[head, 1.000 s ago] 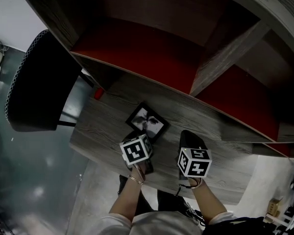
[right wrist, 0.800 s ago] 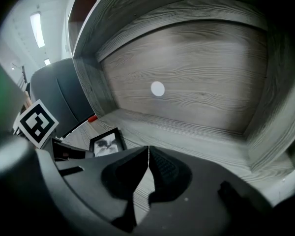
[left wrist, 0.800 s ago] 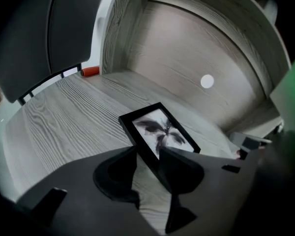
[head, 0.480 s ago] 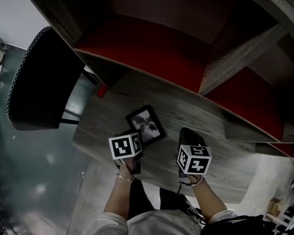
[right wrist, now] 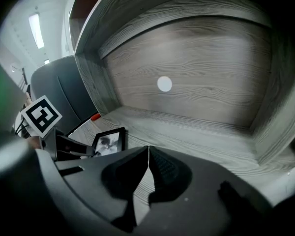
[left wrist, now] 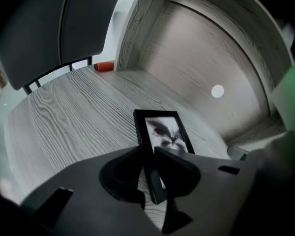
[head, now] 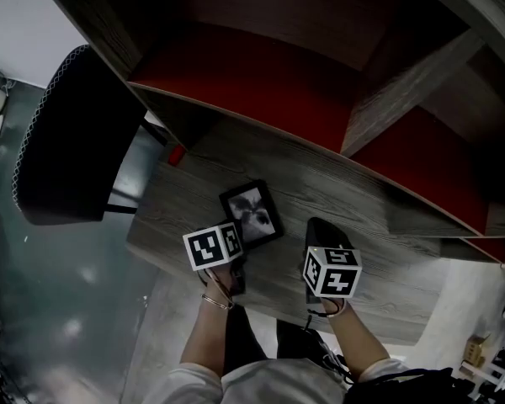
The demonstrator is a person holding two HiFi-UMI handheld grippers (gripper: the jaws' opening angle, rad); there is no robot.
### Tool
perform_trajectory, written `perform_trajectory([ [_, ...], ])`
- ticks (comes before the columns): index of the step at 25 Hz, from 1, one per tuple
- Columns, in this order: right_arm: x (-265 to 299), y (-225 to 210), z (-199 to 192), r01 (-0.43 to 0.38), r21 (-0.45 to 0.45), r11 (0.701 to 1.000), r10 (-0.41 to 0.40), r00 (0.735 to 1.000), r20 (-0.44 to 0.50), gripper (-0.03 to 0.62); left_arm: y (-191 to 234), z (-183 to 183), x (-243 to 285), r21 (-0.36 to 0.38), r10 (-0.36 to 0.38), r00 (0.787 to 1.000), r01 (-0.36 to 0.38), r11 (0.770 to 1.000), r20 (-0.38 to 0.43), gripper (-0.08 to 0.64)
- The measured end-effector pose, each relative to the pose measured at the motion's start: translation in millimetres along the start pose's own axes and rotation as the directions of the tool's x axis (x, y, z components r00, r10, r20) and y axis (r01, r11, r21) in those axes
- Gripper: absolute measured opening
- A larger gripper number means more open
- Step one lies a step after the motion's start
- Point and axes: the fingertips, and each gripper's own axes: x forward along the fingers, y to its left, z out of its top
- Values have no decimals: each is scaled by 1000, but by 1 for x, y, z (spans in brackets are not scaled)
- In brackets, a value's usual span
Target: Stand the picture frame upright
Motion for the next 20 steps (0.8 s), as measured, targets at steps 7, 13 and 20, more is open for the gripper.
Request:
perform_trajectory([
  [7,-3,-1,0,8,6,1000,-8,1000,9,32,1,2,-9,43,-9,999,8,999,34,77],
  [13,-6,7,4,5,7,1000,-5,1000,20,32,3,10,-25,57,-23,997,19,998,77,75],
  [20,-12,23,20,1,-6,1000,-1,999,51,32,2,30,-52,78,-50,989,39,996,140,75],
])
